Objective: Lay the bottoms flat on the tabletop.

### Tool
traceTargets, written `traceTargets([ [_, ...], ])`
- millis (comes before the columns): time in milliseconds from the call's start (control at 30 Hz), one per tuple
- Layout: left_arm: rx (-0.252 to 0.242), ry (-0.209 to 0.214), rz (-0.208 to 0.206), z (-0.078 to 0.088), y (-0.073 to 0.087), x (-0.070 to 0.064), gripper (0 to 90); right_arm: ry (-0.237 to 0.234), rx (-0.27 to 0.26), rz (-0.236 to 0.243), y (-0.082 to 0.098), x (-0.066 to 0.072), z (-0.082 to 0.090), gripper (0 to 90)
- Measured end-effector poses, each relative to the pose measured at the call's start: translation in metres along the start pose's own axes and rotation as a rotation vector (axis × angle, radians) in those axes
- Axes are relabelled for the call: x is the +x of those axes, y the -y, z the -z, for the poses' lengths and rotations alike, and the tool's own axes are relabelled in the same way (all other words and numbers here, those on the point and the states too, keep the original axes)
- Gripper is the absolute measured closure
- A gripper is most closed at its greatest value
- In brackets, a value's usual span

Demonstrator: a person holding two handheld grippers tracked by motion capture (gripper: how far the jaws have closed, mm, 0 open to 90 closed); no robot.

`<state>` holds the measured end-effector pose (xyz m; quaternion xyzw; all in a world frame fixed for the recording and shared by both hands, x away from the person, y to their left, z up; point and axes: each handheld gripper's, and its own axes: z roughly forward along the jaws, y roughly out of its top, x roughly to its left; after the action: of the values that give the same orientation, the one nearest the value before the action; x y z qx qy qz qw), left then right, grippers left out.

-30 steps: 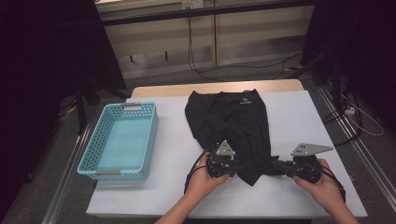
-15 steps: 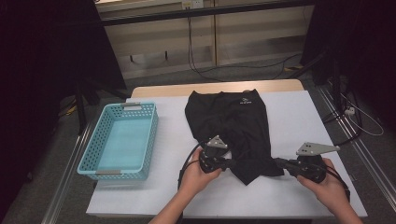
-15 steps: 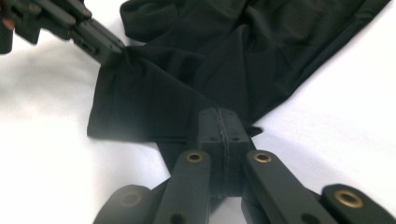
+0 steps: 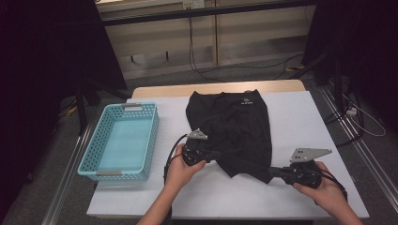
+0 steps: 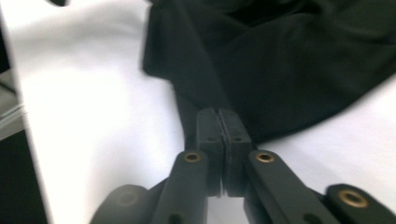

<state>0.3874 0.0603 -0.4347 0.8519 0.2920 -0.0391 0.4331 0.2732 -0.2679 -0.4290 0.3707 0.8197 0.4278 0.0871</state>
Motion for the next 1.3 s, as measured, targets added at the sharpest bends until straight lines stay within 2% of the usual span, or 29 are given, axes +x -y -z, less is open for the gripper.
traceTargets([
  [100, 0.009, 0.007, -0.003, -0.003, 0.000, 0.000, 87.6, 0.014, -0.006, 0.002, -0.001, 0.000, -0.001, 76.5],
  [200, 0.004, -0.001, -0.007, -0.004, 0.001, 0.000, 86.3, 0.111, -0.028, -0.035, -0.004, -0.006, 0.001, 68.2],
  [267, 0.002, -0.006, -0.010, -0.004, 0.001, -0.001, 82.7, 0.186, -0.044, -0.088, -0.004, -0.012, 0.000, 59.1],
  [300, 0.000, -0.009, -0.012, -0.005, 0.001, -0.001, 81.3, 0.222, -0.042, -0.106, -0.004, -0.016, -0.002, 58.8],
  [367, -0.001, -0.014, -0.016, -0.005, 0.001, -0.001, 73.7, 0.260, -0.040, -0.145, -0.003, -0.022, -0.009, 53.5],
  [433, -0.008, -0.010, -0.012, -0.005, 0.001, -0.002, 70.1, 0.280, -0.012, -0.161, -0.002, -0.027, -0.019, 53.7],
  [467, -0.010, -0.011, -0.014, -0.005, 0.001, -0.003, 65.2, 0.283, -0.009, -0.173, -0.002, -0.029, -0.024, 53.7],
  [533, -0.030, -0.033, -0.024, -0.005, 0.000, -0.005, 49.2, 0.295, 0.011, -0.184, -0.003, -0.031, -0.033, 53.6],
  [633, -0.028, -0.048, -0.042, -0.003, 0.000, -0.008, 38.4, 0.289, 0.037, -0.167, -0.005, -0.030, -0.043, 56.7],
  [700, -0.027, -0.049, -0.057, -0.002, 0.000, -0.010, 33.6, 0.309, 0.067, -0.117, -0.008, -0.028, -0.045, 70.2],
  [767, -0.023, -0.056, -0.069, -0.001, 0.001, -0.012, 30.2, 0.302, 0.069, -0.130, -0.009, -0.029, -0.045, 84.8],
  [800, -0.021, -0.059, -0.073, -0.001, 0.001, -0.013, 28.7, 0.282, 0.069, -0.130, -0.009, -0.030, -0.045, 89.6],
  [867, -0.017, -0.061, -0.076, 0.000, 0.003, -0.014, 26.5, 0.279, 0.072, -0.104, -0.010, -0.031, -0.045, 90.0],
  [933, -0.012, -0.053, -0.079, 0.000, 0.005, -0.016, 24.4, 0.302, 0.073, -0.086, -0.012, -0.033, -0.046, 90.0],
  [1067, -0.002, -0.045, -0.084, 0.000, 0.009, -0.017, 22.4, 0.327, 0.041, -0.104, -0.014, -0.045, -0.039, 90.0],
  [1133, -0.006, -0.021, -0.069, -0.002, 0.011, -0.019, 21.7, 0.359, 0.015, -0.118, -0.014, -0.054, -0.034, 90.0],
  [1200, 0.002, -0.015, -0.075, -0.003, 0.012, -0.021, 19.7, 0.390, -0.011, -0.149, -0.012, -0.064, -0.028, 90.0],
  [1300, 0.001, -0.007, -0.091, -0.005, 0.014, -0.024, 16.5, 0.380, -0.039, -0.181, -0.009, -0.073, -0.024, 88.4],
])
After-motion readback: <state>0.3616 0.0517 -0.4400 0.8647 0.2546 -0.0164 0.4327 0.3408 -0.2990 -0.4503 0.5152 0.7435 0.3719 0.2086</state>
